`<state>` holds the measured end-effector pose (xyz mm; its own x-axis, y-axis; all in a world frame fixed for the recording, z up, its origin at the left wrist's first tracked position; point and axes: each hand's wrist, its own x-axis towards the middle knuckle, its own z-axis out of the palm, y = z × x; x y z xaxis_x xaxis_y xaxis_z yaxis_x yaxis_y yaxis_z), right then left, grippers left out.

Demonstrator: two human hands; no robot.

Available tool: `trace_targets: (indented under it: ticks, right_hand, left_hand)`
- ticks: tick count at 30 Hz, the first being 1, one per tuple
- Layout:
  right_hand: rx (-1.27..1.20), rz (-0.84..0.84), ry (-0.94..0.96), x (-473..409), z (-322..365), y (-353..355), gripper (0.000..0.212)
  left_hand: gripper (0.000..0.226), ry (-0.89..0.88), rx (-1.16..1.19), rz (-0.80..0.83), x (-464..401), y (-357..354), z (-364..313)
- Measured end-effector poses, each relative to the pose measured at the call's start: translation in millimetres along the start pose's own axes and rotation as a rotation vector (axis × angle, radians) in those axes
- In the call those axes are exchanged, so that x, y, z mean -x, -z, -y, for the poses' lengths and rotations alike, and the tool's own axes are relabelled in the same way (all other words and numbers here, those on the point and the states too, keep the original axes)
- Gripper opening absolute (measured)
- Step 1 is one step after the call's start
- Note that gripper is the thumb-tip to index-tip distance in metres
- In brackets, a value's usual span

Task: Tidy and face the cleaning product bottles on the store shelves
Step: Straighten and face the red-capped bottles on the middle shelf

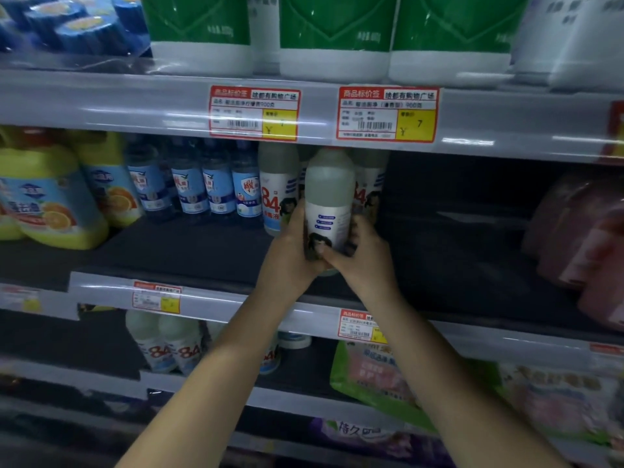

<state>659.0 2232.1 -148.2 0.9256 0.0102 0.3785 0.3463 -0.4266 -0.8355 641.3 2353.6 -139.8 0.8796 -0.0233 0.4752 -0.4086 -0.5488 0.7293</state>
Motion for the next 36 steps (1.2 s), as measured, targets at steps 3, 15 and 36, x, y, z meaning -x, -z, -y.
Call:
trace_targets:
  ticks: [3,15,36]
  right_hand:
    - [0.041,-0.031,0.018,-2,-2,-2,0.054]
    - [0.194,-0.059,-0.032,-26,-2,-10,0.036]
    - [0.072,0.074,-0.095,-41,-11,-27,0.046]
  left_hand:
    - [0.061,0.068,-0.031,-0.041,-1,-6,4]
    - [0.057,0.004,-0.135,-0.123,-13,-21,24]
    - [0.072,0.057,-0.179,0.076,-19,-24,34]
